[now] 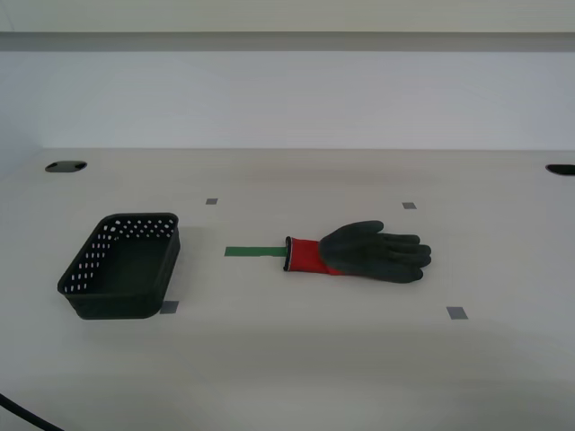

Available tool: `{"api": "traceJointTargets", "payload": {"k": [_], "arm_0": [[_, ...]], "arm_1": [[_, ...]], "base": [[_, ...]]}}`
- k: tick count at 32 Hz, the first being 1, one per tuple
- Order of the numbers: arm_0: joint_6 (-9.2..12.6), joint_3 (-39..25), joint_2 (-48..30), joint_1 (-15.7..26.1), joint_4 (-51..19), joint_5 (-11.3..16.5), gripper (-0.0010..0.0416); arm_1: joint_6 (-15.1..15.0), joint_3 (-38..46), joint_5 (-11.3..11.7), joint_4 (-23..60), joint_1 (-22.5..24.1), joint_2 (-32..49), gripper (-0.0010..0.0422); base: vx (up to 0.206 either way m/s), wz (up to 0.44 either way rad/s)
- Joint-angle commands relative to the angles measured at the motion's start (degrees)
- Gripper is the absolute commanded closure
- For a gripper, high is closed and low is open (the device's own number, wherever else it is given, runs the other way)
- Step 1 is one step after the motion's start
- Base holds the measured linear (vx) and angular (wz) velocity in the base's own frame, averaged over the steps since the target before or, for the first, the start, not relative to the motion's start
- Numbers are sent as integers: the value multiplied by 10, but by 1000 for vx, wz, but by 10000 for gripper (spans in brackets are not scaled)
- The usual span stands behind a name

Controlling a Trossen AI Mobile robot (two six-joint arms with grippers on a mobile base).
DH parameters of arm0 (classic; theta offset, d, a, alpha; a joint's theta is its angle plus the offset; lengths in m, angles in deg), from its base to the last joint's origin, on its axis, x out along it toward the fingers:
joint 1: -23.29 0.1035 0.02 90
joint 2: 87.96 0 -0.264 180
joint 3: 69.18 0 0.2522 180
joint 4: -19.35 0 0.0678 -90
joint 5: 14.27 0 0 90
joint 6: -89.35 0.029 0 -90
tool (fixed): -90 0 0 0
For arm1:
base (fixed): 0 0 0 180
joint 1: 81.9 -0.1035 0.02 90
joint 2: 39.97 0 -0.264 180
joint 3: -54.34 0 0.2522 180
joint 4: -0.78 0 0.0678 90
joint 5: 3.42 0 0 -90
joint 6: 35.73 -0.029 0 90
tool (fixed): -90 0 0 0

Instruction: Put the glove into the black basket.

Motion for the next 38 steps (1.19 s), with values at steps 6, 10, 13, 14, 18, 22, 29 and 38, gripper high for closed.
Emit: {"api": "traceJointTargets", "payload": {"k": [6, 10, 13, 14, 18, 22, 29, 38], "arm_0": [[0, 0, 0, 0, 2, 0, 405], [0, 0, 0, 0, 2, 0, 405], [0, 0, 0, 0, 2, 0, 405], [0, 0, 0, 0, 2, 0, 405], [0, 0, 0, 0, 2, 0, 405], [0, 0, 0, 0, 2, 0, 405], [0, 0, 0, 0, 2, 0, 405], [0, 0, 0, 0, 2, 0, 405]], "arm_1": [[0, 0, -1, -2, 0, 0, 412], [-1, 0, -1, -2, 0, 0, 412], [-1, 0, -1, -2, 0, 0, 412], [0, 0, -1, -2, 0, 0, 412], [-1, 0, -1, -2, 0, 0, 412], [-1, 0, -1, -2, 0, 0, 412], [0, 0, -1, -2, 0, 0, 412], [-1, 0, -1, -2, 0, 0, 412]], "base": [[0, 0], [0, 0], [0, 0], [0, 0], [0, 0], [0, 0], [0, 0], [0, 0]]}}
